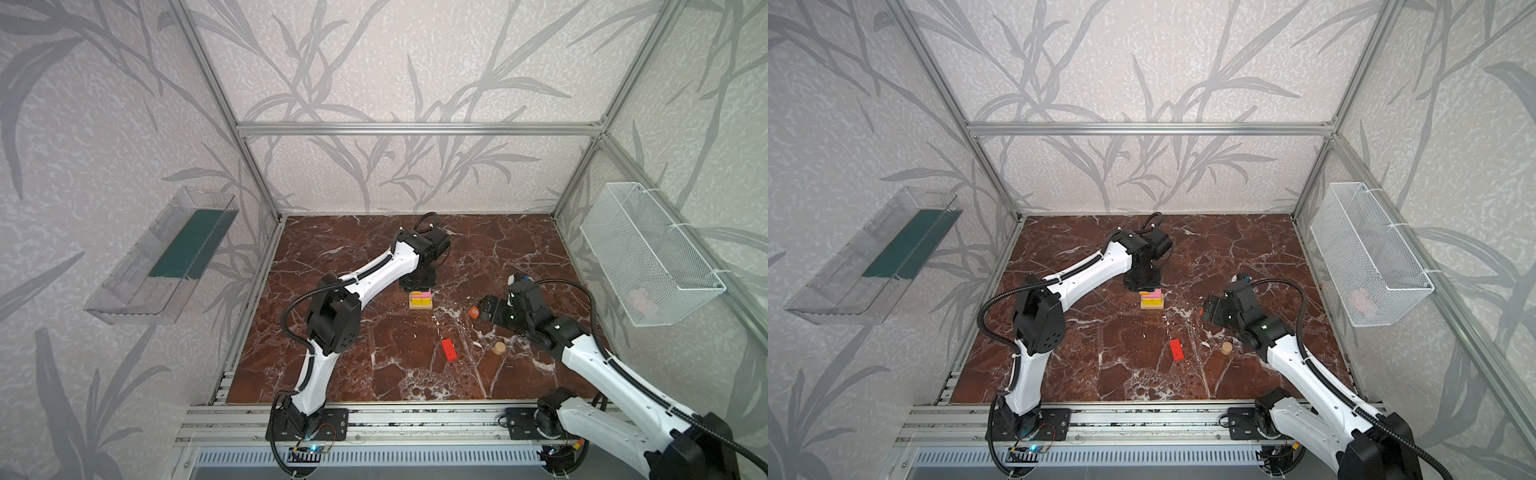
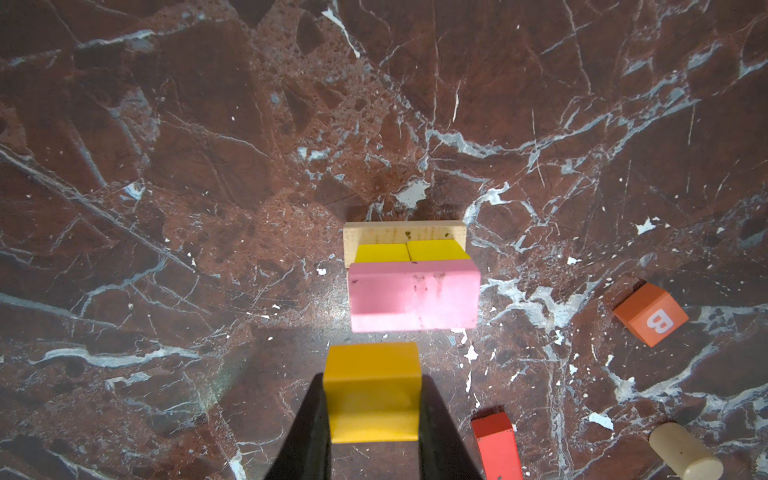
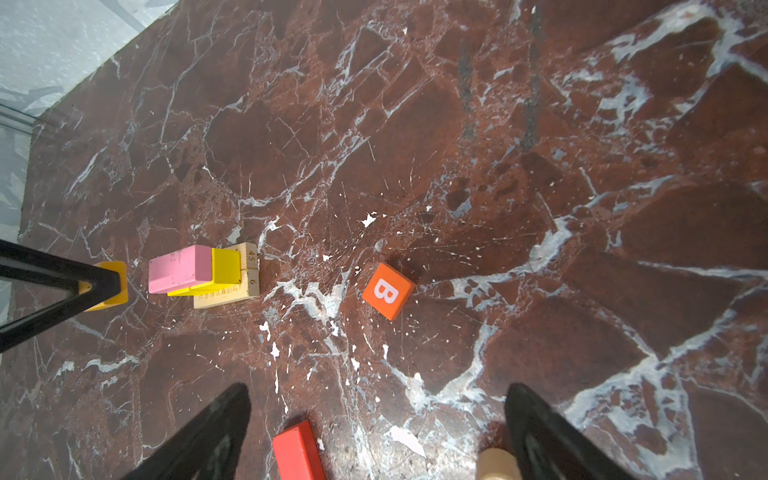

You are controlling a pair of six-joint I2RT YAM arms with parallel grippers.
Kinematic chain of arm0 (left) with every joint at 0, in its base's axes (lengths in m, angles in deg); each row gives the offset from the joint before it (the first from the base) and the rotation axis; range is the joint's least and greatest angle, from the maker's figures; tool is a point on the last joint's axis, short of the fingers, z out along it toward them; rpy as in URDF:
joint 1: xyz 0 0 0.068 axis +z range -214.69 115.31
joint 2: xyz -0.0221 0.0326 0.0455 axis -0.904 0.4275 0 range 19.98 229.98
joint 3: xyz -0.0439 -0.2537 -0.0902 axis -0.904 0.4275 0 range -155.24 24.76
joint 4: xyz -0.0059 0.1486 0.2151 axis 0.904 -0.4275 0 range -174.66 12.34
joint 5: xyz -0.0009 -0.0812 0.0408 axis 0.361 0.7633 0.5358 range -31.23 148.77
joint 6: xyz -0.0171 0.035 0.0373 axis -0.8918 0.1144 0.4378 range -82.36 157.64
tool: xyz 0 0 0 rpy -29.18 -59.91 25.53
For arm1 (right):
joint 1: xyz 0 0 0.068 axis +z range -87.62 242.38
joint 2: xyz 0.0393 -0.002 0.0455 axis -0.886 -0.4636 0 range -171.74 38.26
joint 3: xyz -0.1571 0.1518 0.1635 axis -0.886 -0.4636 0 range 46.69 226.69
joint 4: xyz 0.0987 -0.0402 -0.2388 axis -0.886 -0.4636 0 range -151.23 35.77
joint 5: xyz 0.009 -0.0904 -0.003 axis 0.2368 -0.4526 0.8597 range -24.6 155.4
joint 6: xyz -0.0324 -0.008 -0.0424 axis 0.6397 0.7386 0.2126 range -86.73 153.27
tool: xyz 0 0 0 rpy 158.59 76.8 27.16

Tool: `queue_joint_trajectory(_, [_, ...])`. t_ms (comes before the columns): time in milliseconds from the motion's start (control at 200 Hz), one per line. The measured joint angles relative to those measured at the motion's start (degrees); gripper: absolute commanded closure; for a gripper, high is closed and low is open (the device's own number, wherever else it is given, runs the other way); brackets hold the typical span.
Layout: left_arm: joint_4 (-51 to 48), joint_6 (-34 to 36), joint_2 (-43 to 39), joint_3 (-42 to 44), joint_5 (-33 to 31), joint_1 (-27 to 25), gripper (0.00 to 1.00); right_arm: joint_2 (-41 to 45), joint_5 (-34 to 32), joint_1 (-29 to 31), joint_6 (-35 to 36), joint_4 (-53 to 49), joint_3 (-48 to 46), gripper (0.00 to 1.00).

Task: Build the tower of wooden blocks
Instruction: 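Lower the yellow cube onto the pink bar with the left gripper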

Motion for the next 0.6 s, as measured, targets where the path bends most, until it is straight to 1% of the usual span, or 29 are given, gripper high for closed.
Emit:
queue_joint_trajectory(210, [0.17, -0.48, 1.36, 0.00, -0.17, 0.15, 0.80, 1.73, 0.33, -0.92, 0.02, 0.00, -0.83, 0.04])
queue_joint_trajectory(600, [1.27, -0.57, 2.19, -0.79, -0.15, 0.26, 0.79, 1.95, 0.57, -1.64, 0.02, -0.42, -1.57, 0.04])
